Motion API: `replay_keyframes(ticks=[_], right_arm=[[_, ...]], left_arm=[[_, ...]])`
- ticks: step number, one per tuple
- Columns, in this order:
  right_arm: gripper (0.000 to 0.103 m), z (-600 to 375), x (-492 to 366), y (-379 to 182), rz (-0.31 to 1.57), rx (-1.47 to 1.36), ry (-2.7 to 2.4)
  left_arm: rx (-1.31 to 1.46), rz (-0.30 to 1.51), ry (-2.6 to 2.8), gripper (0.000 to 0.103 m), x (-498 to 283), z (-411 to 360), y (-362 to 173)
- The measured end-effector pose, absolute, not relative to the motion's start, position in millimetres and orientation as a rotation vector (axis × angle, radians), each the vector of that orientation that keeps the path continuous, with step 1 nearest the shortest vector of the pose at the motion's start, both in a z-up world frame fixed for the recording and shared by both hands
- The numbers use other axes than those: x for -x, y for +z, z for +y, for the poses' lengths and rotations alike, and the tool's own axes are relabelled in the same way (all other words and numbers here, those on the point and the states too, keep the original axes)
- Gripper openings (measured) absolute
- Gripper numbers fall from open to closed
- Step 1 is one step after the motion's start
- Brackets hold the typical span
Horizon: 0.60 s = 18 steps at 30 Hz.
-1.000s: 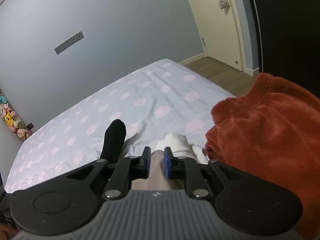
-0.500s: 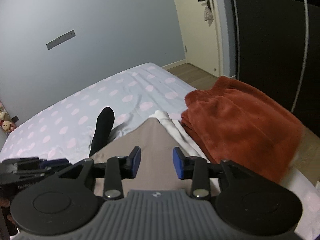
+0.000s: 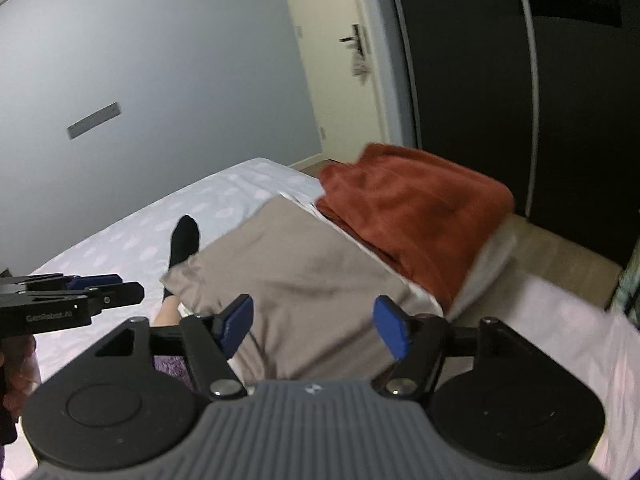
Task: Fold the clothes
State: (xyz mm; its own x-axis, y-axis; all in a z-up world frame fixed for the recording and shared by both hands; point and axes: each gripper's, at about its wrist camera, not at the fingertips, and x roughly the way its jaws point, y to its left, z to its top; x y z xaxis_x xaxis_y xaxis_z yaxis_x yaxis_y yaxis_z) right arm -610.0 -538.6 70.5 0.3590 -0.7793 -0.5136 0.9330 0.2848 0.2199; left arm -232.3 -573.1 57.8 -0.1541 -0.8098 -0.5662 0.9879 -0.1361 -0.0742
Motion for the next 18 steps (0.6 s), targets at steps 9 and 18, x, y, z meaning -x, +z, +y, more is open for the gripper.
replay_keyframes(ticks=[9,18], right_arm=[[0.084,-508,599,44,0.311,-0.530,-1.181],[0.090,-482,586,26,0.373,-0.378,-1.208]], left_arm=[[-0.462,0.463,-1.624,0.058,266,-544,41],[-0.507,0.445,-1.535,0.069,285,-520,14]])
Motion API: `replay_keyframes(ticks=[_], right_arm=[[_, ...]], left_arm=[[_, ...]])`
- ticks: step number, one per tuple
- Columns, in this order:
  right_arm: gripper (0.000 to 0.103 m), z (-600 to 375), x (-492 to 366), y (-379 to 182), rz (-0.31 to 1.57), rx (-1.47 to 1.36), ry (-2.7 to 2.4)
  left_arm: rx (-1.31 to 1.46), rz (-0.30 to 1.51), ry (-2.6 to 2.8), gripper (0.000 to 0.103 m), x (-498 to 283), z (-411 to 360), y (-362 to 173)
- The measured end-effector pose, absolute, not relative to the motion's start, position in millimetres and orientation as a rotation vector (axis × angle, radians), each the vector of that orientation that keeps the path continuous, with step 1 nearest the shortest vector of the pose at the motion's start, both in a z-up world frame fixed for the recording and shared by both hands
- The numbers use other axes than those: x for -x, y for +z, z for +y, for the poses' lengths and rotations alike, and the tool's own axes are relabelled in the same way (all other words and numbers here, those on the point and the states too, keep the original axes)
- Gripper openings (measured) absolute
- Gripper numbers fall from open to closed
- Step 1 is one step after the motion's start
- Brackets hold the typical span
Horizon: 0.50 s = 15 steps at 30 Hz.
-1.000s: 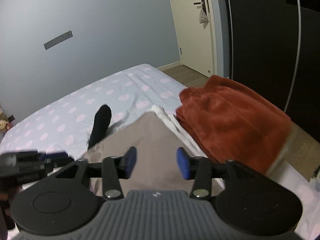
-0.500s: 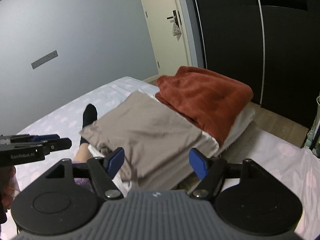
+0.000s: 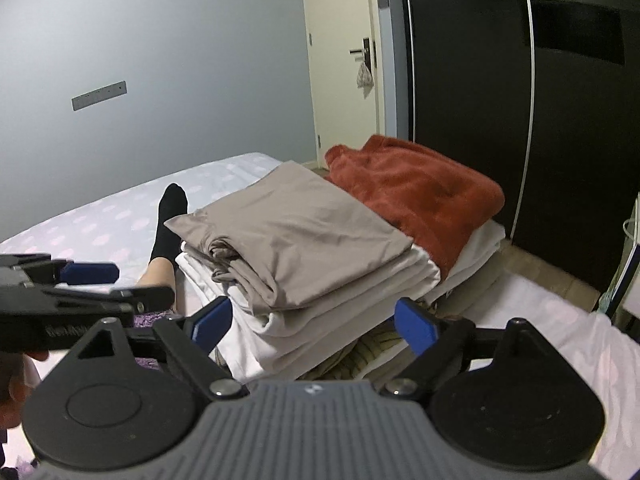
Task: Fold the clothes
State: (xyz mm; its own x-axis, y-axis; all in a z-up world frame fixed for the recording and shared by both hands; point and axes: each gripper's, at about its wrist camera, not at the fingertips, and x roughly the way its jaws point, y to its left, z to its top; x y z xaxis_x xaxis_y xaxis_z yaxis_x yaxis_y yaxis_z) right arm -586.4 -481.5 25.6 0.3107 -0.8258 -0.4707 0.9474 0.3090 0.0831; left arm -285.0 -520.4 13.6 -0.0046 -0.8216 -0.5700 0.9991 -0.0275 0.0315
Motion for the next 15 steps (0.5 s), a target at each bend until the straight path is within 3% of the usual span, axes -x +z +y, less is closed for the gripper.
replay_keyframes(ticks=[15], right_arm=[[0.095,-473,606,31,0.306,-0.358,-1.175]], left_arm=[[-0.527,0.419,-1.490,0.075,307,-512,20]])
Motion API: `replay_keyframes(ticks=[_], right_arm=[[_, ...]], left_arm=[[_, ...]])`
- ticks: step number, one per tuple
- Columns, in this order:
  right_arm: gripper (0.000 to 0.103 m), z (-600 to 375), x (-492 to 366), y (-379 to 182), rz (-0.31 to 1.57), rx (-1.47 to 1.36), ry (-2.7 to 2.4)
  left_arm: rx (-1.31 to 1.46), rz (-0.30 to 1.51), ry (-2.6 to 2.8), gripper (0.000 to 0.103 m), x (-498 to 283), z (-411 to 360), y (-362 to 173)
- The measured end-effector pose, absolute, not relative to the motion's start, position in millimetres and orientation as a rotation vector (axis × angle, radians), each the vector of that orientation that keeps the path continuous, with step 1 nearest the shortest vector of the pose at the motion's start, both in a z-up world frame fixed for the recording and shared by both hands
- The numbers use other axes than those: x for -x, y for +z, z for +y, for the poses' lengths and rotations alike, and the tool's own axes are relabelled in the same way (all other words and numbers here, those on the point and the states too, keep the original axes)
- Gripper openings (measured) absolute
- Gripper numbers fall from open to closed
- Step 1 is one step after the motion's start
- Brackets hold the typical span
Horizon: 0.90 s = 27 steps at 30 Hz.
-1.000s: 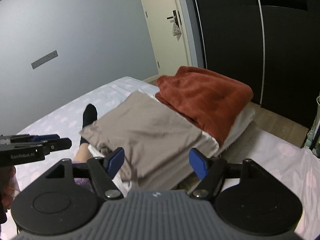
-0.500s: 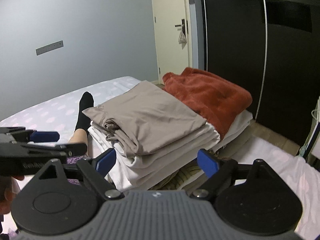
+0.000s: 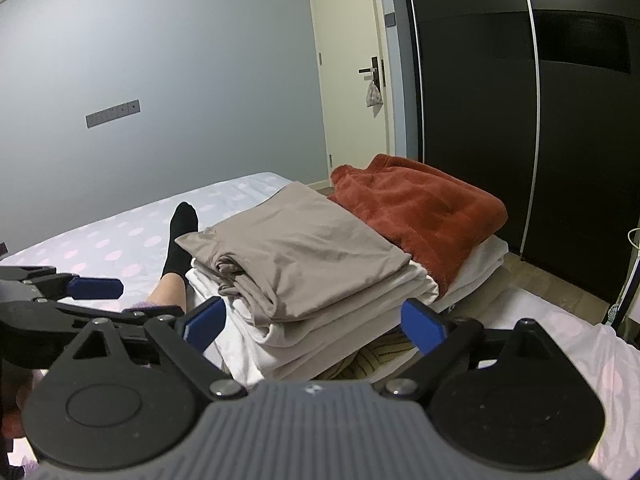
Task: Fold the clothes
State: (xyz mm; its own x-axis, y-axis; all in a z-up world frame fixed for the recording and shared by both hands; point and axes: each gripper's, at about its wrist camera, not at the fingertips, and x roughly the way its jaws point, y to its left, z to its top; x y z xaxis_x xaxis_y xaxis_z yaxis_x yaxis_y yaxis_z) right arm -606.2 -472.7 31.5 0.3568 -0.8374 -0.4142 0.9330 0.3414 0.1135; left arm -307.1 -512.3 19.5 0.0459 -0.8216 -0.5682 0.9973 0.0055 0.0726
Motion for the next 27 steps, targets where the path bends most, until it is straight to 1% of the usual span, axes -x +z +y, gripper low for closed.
replay_keyframes(ticks=[10,27], right_arm=[[0.096,-471.2,614.0,34.3,0.278,-0.354,-1.161],[0.097,-468.6,606.6,32.2,0.303,-0.323,-1.138]], left_arm=[[-0.533,0.419,-1.468,0.075,315.7,-513.4,20.4],[-0.544,0.435,-1.437,0.075,313.2,-512.2,19.1]])
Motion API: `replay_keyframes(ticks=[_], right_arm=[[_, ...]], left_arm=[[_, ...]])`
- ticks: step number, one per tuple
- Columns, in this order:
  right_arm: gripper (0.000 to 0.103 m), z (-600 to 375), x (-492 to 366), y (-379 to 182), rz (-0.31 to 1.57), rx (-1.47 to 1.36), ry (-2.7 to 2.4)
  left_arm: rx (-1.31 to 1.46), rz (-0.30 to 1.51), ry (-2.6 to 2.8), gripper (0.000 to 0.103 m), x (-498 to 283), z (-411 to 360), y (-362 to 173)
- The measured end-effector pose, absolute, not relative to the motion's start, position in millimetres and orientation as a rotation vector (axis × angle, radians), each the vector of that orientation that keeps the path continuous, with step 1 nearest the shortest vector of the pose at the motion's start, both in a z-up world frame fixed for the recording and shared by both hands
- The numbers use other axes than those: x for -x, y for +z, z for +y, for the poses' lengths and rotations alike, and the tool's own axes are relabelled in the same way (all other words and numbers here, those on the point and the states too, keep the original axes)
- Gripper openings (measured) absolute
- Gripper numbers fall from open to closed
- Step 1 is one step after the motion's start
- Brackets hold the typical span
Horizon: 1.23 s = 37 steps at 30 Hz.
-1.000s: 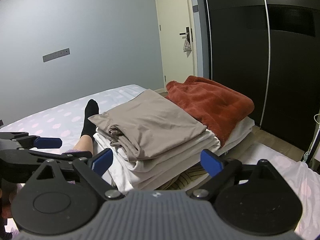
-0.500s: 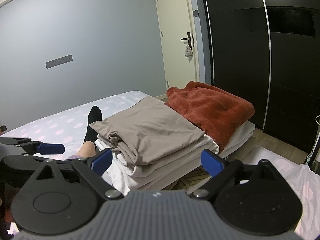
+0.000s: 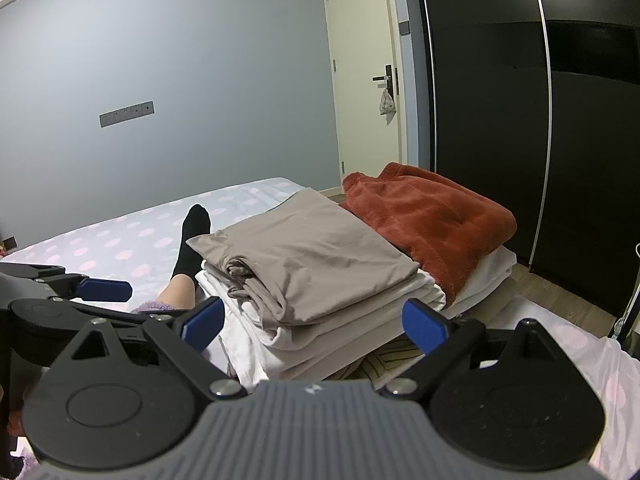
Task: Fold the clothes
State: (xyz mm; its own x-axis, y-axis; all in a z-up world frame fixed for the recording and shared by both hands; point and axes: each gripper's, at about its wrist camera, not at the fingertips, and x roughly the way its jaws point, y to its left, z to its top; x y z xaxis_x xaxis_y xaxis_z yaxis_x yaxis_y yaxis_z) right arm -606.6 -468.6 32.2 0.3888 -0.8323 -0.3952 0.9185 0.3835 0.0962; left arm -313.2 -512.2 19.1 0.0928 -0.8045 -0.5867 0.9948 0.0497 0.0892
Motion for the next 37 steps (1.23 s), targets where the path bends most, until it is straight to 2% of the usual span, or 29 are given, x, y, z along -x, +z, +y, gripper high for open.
replay_keyframes(ticks=[37], right_arm=[[0.099,-466.1,598.3,28.6,0.333,-0.292,-1.121]], left_arm=[[-0.563,0.407,-1.439,0.075,317.3,-507.5,17.2]])
